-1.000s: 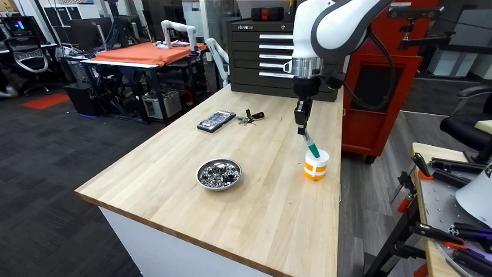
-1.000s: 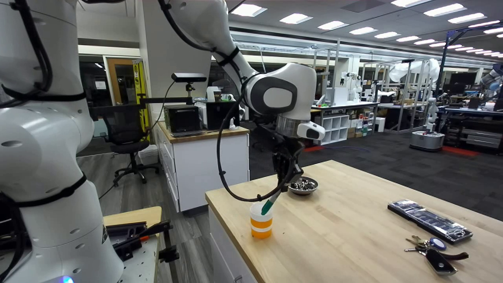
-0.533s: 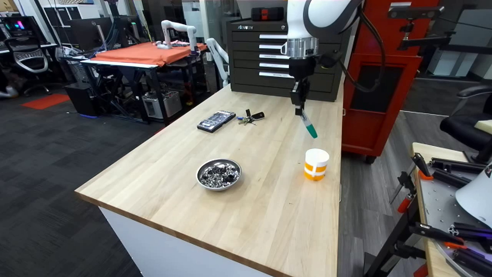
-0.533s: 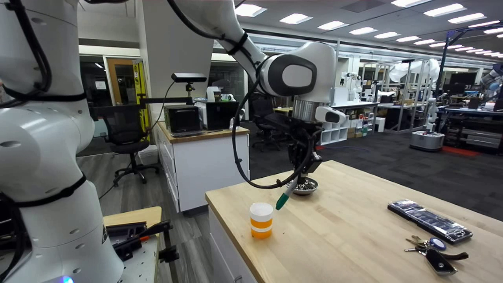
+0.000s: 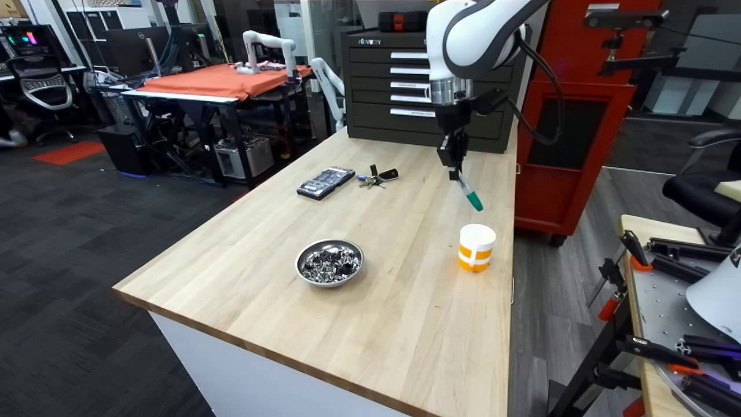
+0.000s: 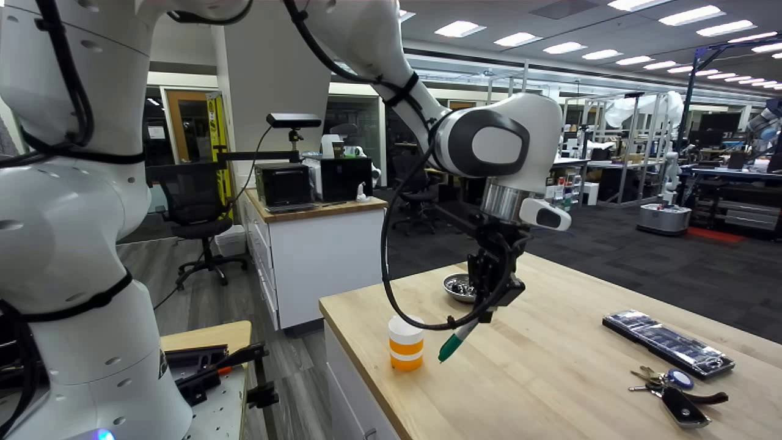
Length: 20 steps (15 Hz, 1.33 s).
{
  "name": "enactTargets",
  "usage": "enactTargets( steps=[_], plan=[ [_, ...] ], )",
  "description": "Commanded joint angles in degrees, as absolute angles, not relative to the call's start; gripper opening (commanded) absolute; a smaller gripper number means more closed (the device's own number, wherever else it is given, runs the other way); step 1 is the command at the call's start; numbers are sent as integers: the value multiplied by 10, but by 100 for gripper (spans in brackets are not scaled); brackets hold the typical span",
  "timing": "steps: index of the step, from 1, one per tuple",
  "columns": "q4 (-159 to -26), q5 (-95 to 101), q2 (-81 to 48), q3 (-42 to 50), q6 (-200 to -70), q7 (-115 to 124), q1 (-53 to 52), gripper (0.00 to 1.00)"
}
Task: Take the marker out of the cup and put it on the table
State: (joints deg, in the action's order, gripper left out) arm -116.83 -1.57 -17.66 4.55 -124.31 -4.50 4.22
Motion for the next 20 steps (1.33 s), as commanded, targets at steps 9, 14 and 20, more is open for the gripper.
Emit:
enactTargets(
  steps=[9, 14, 20],
  plan=[
    [-1097, -3, -301, 46, -1254, -42, 54, 67],
    [-1123, 12, -281, 48, -1300, -25, 44, 98],
    [-1107, 4, -296, 42, -1302, -34, 50, 100]
  ],
)
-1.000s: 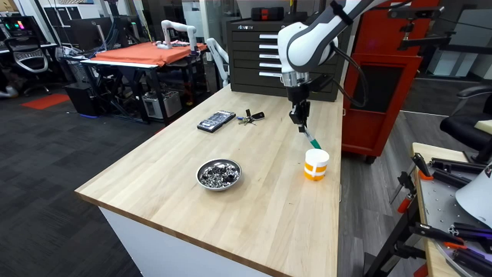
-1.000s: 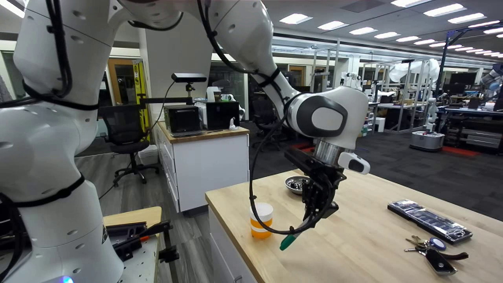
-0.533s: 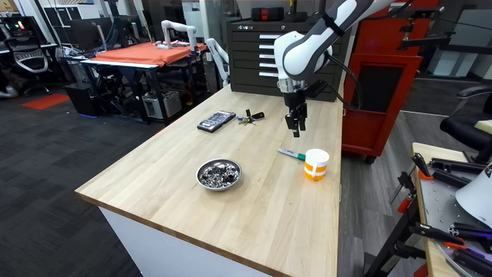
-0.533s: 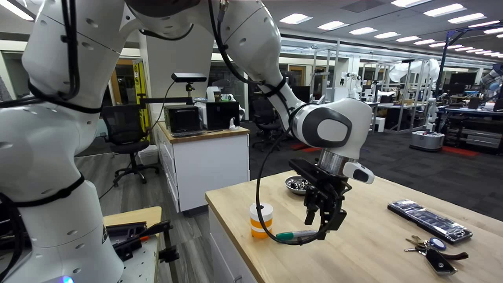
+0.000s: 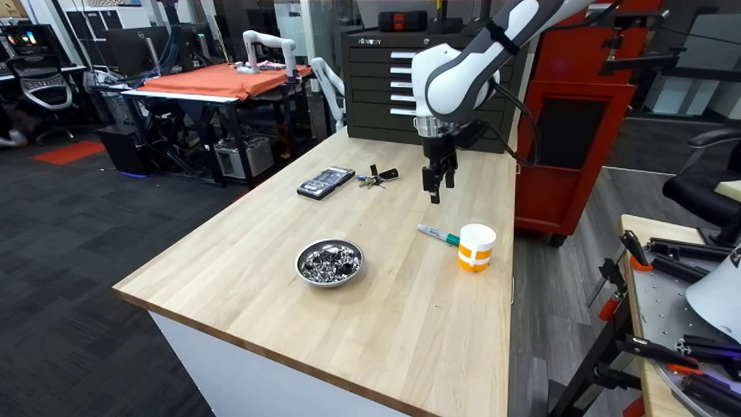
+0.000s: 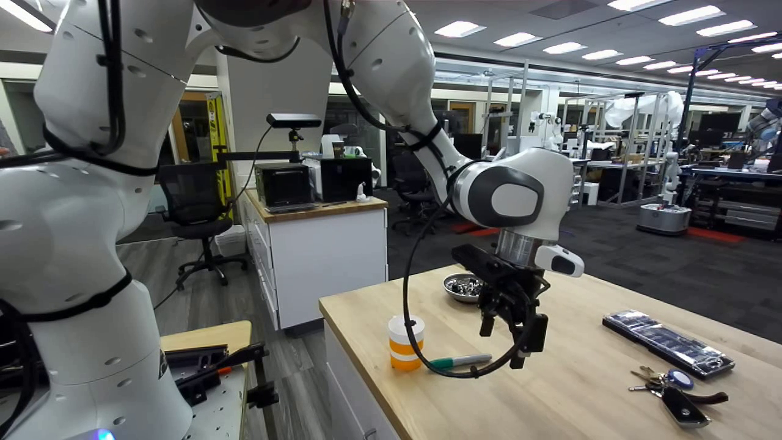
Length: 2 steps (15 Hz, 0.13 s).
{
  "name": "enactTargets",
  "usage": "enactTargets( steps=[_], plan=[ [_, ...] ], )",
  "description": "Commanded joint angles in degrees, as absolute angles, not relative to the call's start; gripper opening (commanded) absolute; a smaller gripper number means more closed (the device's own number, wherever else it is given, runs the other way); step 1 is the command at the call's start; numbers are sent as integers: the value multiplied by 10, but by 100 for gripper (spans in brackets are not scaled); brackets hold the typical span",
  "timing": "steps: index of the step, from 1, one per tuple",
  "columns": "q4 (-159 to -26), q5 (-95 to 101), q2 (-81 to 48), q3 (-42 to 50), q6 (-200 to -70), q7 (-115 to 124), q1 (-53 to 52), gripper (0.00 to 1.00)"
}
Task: Take the marker out of the cup and put it on the table
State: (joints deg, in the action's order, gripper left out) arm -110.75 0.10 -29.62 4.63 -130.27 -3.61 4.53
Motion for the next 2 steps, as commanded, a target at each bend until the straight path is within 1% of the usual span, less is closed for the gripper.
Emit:
enactTargets(
  steps=[1, 2],
  plan=[
    [-1107, 4, -296, 42, -1302, -34, 50, 100],
    [-1107, 4, -295, 42, -1302, -33, 49, 100]
  ],
)
